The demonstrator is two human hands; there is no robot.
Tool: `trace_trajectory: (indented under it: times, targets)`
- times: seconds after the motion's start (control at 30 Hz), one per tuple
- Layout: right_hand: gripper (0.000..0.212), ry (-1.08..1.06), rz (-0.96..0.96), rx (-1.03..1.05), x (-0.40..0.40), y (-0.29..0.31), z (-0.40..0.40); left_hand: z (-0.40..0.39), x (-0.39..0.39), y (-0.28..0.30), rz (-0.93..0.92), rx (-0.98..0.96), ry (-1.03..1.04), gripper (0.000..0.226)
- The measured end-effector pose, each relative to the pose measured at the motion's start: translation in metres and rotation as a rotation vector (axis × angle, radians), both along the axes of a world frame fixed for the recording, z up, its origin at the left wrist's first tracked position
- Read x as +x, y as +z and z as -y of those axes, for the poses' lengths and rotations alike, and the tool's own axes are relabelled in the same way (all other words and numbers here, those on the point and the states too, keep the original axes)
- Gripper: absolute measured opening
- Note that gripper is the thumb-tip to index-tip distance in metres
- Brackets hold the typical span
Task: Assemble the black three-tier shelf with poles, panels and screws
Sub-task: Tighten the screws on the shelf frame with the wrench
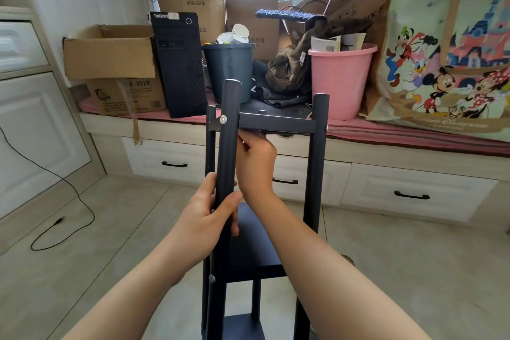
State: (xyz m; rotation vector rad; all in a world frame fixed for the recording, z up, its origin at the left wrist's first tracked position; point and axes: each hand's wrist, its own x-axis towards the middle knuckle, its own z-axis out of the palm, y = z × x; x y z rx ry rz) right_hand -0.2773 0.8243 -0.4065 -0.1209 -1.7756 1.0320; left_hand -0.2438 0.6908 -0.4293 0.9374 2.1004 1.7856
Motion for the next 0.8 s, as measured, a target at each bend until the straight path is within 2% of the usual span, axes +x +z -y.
trace_trajectory:
  times: [0.23,0.37,0.57,0.67,0.8]
  targets:
    - [0.028,0.183,0.315,-0.113,0.018,-0.001,-0.009,0.000,0.000,0.001,0.034,0.016,-0.010,0.010]
    - [0.026,0.373,0.465,-0.384,0.037,0.011,-0.017,-0.003,0.003,0.007,0.065,0.035,0.001,0.015]
    - [0.021,0.604,0.472,-0.696,0.067,0.027,-0.032,-0.012,0.010,0.014,0.066,0.033,0.015,0.015]
    - [0.023,0.754,0.450,-0.880,0.078,0.035,-0.039,-0.016,0.013,0.013,0.023,-0.015,-0.008,0.025]
    - [0.026,0.812,0.450,-0.906,0.084,0.042,-0.044,-0.020,0.013,0.006,-0.055,-0.084,-0.033,0.038]
